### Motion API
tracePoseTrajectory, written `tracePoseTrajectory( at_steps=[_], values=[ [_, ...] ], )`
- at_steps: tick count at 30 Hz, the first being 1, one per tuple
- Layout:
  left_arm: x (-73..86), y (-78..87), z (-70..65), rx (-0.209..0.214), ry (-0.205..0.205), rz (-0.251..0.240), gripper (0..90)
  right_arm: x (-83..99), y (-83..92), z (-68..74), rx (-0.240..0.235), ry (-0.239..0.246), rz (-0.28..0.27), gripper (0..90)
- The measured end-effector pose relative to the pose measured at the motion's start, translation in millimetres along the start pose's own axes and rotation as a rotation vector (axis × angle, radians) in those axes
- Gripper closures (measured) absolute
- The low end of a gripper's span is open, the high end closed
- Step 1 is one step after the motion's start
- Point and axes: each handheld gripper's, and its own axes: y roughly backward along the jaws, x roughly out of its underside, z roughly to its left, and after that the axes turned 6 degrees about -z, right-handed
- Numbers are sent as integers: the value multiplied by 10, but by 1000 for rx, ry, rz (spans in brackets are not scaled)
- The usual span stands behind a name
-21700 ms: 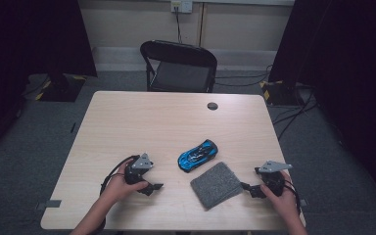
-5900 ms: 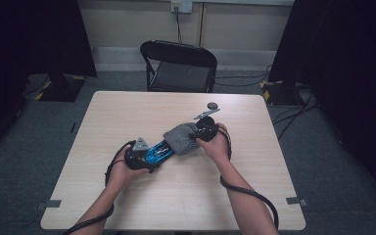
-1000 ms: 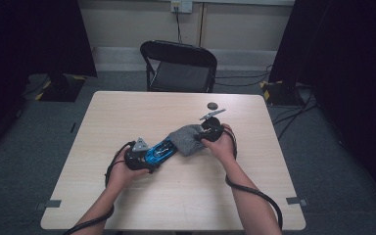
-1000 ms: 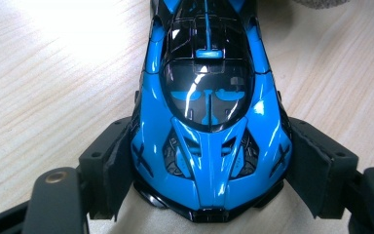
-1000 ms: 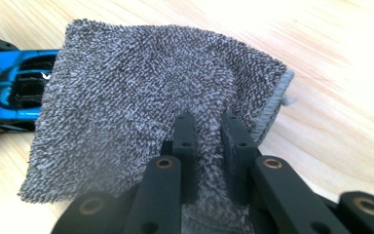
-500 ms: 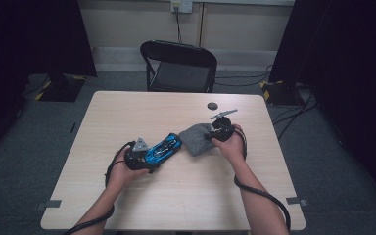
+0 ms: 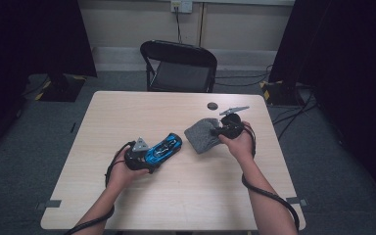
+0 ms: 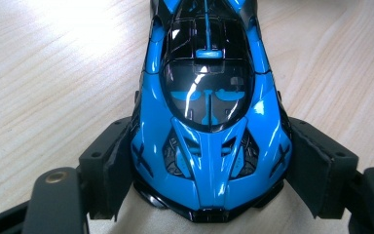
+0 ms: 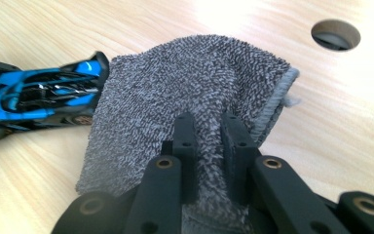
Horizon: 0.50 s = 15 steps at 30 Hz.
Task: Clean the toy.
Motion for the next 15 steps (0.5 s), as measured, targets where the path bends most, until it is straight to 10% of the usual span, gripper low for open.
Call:
tracePoseTrajectory(
  at_steps=[15],
  values=[
    [0,0,0,0,0,0,252,-253,-100,526,-125,76,-36,789]
  ],
)
